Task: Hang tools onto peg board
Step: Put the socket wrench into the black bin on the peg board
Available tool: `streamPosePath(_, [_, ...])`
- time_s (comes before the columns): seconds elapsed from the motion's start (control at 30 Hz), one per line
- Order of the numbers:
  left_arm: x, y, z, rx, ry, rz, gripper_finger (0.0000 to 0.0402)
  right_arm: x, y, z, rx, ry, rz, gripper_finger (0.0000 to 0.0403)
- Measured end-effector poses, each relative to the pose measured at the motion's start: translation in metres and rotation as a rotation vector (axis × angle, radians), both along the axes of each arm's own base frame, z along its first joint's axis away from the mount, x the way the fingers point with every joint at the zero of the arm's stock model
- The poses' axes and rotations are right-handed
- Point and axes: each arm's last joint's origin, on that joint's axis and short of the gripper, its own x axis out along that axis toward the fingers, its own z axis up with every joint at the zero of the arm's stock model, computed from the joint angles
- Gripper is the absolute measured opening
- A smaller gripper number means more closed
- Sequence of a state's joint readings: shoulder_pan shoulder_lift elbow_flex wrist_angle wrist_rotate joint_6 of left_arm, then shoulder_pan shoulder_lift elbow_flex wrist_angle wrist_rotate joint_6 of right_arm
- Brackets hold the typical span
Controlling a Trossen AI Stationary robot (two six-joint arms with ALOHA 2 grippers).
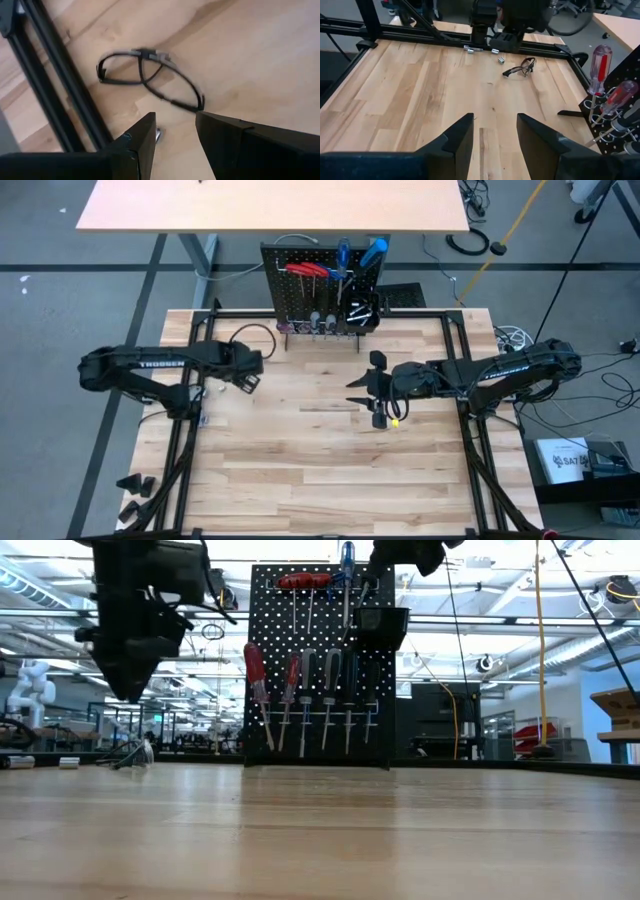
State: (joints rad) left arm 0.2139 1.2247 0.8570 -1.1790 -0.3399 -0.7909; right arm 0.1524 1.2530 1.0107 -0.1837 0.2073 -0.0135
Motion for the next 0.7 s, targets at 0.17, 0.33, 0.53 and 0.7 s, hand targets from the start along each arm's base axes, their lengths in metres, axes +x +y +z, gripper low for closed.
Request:
streamPosePath(0.17, [0.007,0.018,0.001,-0.005,-0.102,-0.02,0.0148,0.0,0.0,0.0,-0.002,0.001,0.001,0.0144])
streamPosePath(0.33, [0.006,0.024,0.0,-0.065,-0.115,-0.034,0.0148,0.0,0.0,-0.001,0.005,0.005,-0.003,0.0144])
streamPosePath(0.53, [-0.011,0.018,-0.023,-0.113,-0.004,0.059,0.0148,-0.001,0.0,-0.002,0.005,0.02,-0.004,0.0144])
streamPosePath(0.7, [-0.028,0.009,-0.058,-0.181,0.055,0.129,0.0148,-0.001,0.0,-0.002,0.011,0.019,-0.006,0.0144])
